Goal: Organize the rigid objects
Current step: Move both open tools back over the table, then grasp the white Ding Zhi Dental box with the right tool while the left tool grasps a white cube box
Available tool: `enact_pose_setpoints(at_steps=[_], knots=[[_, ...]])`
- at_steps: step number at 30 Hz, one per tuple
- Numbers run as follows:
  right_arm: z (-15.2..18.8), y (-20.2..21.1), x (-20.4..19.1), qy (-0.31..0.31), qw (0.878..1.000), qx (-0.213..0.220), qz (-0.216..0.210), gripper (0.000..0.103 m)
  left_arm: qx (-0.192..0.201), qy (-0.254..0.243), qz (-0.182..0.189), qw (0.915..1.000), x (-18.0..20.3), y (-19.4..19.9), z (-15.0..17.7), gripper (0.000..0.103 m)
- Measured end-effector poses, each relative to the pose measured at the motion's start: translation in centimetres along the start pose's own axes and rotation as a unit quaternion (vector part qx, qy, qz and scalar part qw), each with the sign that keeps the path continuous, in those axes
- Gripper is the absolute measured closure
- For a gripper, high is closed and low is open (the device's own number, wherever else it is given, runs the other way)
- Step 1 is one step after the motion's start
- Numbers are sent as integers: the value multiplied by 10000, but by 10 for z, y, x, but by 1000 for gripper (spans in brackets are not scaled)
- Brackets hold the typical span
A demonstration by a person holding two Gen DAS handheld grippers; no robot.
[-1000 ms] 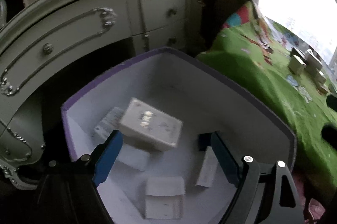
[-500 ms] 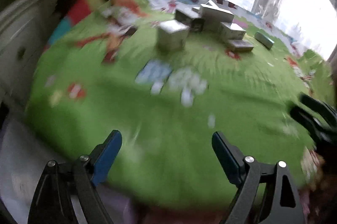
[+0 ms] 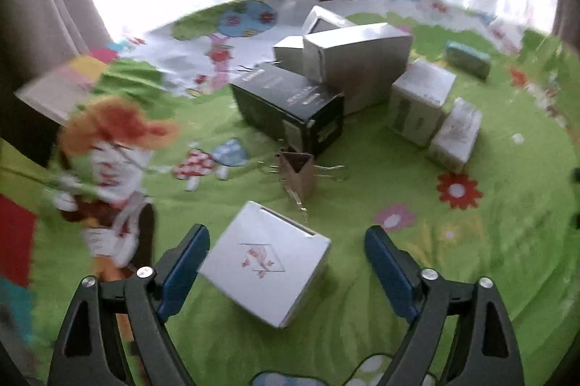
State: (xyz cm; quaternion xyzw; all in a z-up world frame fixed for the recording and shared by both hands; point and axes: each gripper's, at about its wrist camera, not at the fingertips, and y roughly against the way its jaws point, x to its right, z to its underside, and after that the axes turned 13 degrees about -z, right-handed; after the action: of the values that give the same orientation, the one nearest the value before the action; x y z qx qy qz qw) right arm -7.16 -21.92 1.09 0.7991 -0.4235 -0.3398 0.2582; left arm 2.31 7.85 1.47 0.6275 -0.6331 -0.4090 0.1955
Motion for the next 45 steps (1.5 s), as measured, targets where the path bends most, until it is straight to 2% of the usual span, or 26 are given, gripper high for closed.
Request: enact_pose_setpoints(at_steps=[1, 2, 5, 7, 9, 11, 13, 15, 19, 22, 24, 26, 28, 30, 33, 38, 39, 40, 41, 45], knots=[[-7, -9, -2, 23, 9999, -75, -68, 20, 17, 251, 361, 9990, -5, 1, 5, 47], [-13, -17, -5, 33, 9999, -122, -115, 18, 73, 504, 443, 9977, -6, 4, 10, 51], [-35, -40, -19, -50, 9997, -91, -204, 16, 50, 810, 192, 9965, -1, 16, 27, 51], [-50, -56, -30, -257, 9992, -105, -285, 12, -35, 1245, -40, 9922, -1, 26, 41, 50], [-69, -76, -41, -546, 9984, -31, -114, 12, -100, 1613, -243, 9866, -1, 31, 48, 49], [-84, -91, -46, -872, 9961, 76, 135, 11, -104, 1789, -167, 9837, -5, 31, 48, 43], [-101, -108, -49, -1270, 9906, 198, 476, 9, -97, 1750, -27, 9845, -4, 30, 48, 32], [-114, -124, -57, -1360, 9875, 141, 784, 3, -120, 1609, 38, 9869, 2, 30, 45, 15], [-119, -139, -66, -855, 9891, -45, 1202, 4, -218, 1308, -173, 9910, 14, 28, 39, 11], [-106, -123, -60, -315, 9947, -110, 978, 16, -248, 1252, -189, 9916, 16, 29, 40, 5], [-91, -102, -45, -82, 9968, -161, 778, 18, -240, 1302, -109, 9911, 13, 29, 41, 3], [-82, -86, -27, -105, 9969, -145, 768, 20, -210, 1388, 14, 9901, 9, 30, 41, 2], [-72, -67, -8, -192, 9982, -19, 567, 28, -182, 1474, 125, 9888, 6, 30, 41, 1], [-69, -60, -3, -145, 9994, 20, 324, 27, -172, 1542, 161, 9878, 6, 30, 41, 1], [-74, -68, -8, 43, 9991, -111, 410, 21, -190, 1546, 99, 9877, 7, 30, 41, 1], [-99, -96, -15, 357, 9983, -273, 361, 21, -207, 1612, 35, 9867, 5, 30, 42, 1], [-102, -98, -15, 394, 9983, -278, 328, 37, -205, 1669, 42, 9857, 3, 29, 42, 1], [-103, -97, -16, 452, 9983, -229, 279, 59, -193, 1757, 70, 9842, -1, 30, 43, 1], [-104, -95, -18, 488, 9981, -222, 296, 69, -179, 1803, 101, 9834, -3, 30, 44, 1], [-73, -72, -29, 617, 9976, -281, 146, 69, -167, 1861, 124, 9823, -5, 29, 45, 1]])
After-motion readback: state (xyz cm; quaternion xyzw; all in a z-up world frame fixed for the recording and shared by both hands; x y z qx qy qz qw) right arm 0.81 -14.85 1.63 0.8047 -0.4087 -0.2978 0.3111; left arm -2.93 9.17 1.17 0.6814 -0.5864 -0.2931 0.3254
